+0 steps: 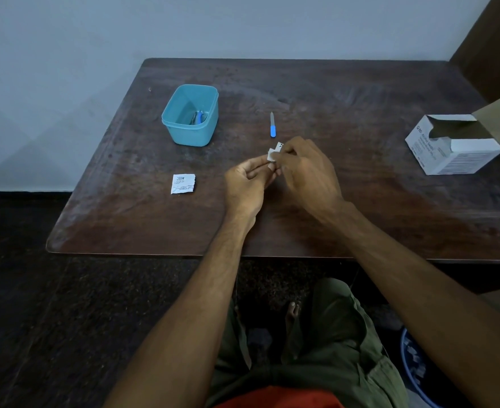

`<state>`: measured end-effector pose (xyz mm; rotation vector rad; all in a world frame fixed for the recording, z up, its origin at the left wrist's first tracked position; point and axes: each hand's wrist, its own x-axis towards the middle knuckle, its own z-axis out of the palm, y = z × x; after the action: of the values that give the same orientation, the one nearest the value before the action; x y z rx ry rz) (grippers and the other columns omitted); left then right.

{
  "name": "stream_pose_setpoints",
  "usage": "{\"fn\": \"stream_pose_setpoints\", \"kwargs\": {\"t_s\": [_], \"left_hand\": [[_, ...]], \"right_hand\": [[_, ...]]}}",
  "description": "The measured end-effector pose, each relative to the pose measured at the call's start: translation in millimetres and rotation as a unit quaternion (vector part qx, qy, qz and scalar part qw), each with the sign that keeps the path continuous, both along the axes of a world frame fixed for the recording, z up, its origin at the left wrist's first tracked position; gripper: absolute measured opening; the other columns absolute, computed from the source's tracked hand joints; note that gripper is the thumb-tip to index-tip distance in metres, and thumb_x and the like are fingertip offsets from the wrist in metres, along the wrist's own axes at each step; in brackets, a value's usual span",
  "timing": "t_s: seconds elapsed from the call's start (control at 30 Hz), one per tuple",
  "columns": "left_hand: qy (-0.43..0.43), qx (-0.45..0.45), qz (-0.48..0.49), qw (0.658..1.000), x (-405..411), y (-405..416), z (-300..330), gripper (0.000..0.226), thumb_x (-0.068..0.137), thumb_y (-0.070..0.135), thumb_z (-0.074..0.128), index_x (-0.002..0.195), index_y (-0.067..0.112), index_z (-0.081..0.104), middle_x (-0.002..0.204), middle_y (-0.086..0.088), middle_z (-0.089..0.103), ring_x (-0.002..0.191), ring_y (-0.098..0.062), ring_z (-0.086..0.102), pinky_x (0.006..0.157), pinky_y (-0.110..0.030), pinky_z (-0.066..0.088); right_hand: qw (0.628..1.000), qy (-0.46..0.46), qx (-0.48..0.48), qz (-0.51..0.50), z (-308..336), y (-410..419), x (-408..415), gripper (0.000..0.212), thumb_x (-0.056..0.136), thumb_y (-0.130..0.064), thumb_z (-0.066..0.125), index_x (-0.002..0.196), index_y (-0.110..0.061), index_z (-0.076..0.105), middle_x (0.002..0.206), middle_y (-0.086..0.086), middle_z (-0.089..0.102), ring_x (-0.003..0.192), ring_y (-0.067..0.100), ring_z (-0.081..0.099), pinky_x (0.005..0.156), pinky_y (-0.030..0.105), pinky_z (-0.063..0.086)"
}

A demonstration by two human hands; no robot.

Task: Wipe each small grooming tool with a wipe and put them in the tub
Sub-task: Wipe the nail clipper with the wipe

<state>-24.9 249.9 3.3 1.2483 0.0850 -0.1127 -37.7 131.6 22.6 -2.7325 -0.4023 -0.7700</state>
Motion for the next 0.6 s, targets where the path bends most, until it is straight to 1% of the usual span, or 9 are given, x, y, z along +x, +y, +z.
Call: {"fn": "stream_pose_setpoints", "kwargs": {"t_s": [0.07, 0.13, 0.2, 0.3, 0.37, 0.43, 0.5, 0.53, 0.6], "left_hand": [[-0.005, 0.004, 0.0, 1.0, -0.1, -0.2, 0.2, 0.018, 0.089, -0.004, 0.06, 0.101, 0.006, 0.069, 0.079, 0.002, 0.075, 0.08, -0.01, 0.072, 0.077, -0.02, 0.057], [-0.003, 0.0, -0.003, 1.0, -0.3, -0.3, 0.1, 0.018, 0.089, -0.004, 0.06, 0.103, 0.004, 0.068, 0.084, -0.002, 0.075, 0.084, -0.014, 0.073, 0.079, -0.022, 0.057], [0.003, -0.007, -0.004, 1.0, -0.4, 0.1, 0.0, 0.018, 0.089, -0.004, 0.061, 0.105, 0.002, 0.068, 0.088, -0.006, 0.075, 0.087, -0.017, 0.073, 0.08, -0.022, 0.057], [0.003, -0.006, -0.002, 1.0, -0.4, 0.5, 0.4, 0.018, 0.088, -0.003, 0.062, 0.103, 0.003, 0.069, 0.089, -0.007, 0.075, 0.088, -0.019, 0.073, 0.081, -0.023, 0.057], [0.004, -0.007, 0.001, 1.0, -0.2, 0.1, 0.5, 0.017, 0.089, -0.004, 0.062, 0.102, 0.004, 0.069, 0.087, -0.006, 0.075, 0.086, -0.018, 0.073, 0.08, -0.022, 0.057], [0.0, -0.007, 0.003, 1.0, -0.2, 0.0, 0.2, 0.016, 0.089, -0.004, 0.061, 0.1, 0.005, 0.069, 0.083, -0.003, 0.075, 0.082, -0.015, 0.073, 0.077, -0.02, 0.057], [-0.011, 0.006, 0.007, 1.0, 0.1, 0.3, 0.3, 0.018, 0.089, -0.004, 0.061, 0.097, 0.008, 0.07, 0.078, 0.002, 0.075, 0.079, -0.011, 0.072, 0.076, -0.019, 0.057], [-0.014, 0.011, 0.007, 1.0, 0.0, 0.6, 0.5, 0.018, 0.088, -0.004, 0.061, 0.097, 0.009, 0.07, 0.078, 0.003, 0.075, 0.079, -0.01, 0.072, 0.076, -0.019, 0.057], [-0.011, 0.005, 0.004, 1.0, -0.5, 0.7, 0.8, 0.017, 0.089, -0.004, 0.061, 0.1, 0.006, 0.069, 0.08, 0.001, 0.075, 0.08, -0.011, 0.073, 0.076, -0.019, 0.057]], "right_hand": [[1.0, -0.005, -0.002, 0.013, -2.6, -0.6, -3.8, 0.018, 0.086, -0.008, 0.063, 0.1, -0.007, 0.073, 0.09, 0.011, 0.064, 0.076, 0.031, 0.059, 0.054, 0.035, 0.05], [1.0, -0.017, 0.002, 0.011, -1.3, -3.1, -2.1, 0.023, 0.088, -0.014, 0.055, 0.098, -0.008, 0.074, 0.088, 0.011, 0.064, 0.074, 0.031, 0.059, 0.054, 0.033, 0.049], [1.0, -0.007, 0.015, -0.013, 1.3, -5.8, 5.5, 0.02, 0.09, -0.016, 0.057, 0.098, -0.007, 0.072, 0.089, 0.01, 0.063, 0.077, 0.028, 0.058, 0.055, 0.032, 0.048], [0.995, 0.033, 0.071, -0.057, 3.6, -7.8, 18.7, 0.023, 0.094, -0.024, 0.056, 0.104, -0.009, 0.069, 0.096, 0.005, 0.061, 0.085, 0.016, 0.049, 0.063, 0.029, 0.038], [0.995, 0.032, 0.075, -0.057, 3.2, -4.2, 16.7, 0.024, 0.095, -0.026, 0.054, 0.105, -0.009, 0.069, 0.097, 0.004, 0.061, 0.086, 0.013, 0.047, 0.064, 0.029, 0.041], [0.996, 0.025, 0.077, -0.027, 0.9, 0.2, 6.6, 0.02, 0.094, -0.021, 0.057, 0.103, -0.007, 0.069, 0.096, 0.007, 0.062, 0.086, 0.02, 0.054, 0.064, 0.032, 0.047], [0.999, 0.014, 0.04, 0.006, -4.9, 2.7, -4.6, 0.02, 0.093, -0.016, 0.056, 0.104, -0.006, 0.07, 0.094, 0.009, 0.063, 0.083, 0.027, 0.057, 0.059, 0.036, 0.051], [1.0, 0.012, 0.022, 0.016, -7.3, 2.5, -6.9, 0.024, 0.094, -0.018, 0.051, 0.104, -0.008, 0.07, 0.093, 0.008, 0.063, 0.082, 0.027, 0.058, 0.058, 0.036, 0.051], [0.999, 0.018, 0.031, 0.017, -5.5, -1.6, -3.8, 0.037, 0.093, -0.026, 0.04, 0.104, -0.009, 0.071, 0.094, 0.007, 0.063, 0.083, 0.026, 0.058, 0.059, 0.034, 0.049]]}}
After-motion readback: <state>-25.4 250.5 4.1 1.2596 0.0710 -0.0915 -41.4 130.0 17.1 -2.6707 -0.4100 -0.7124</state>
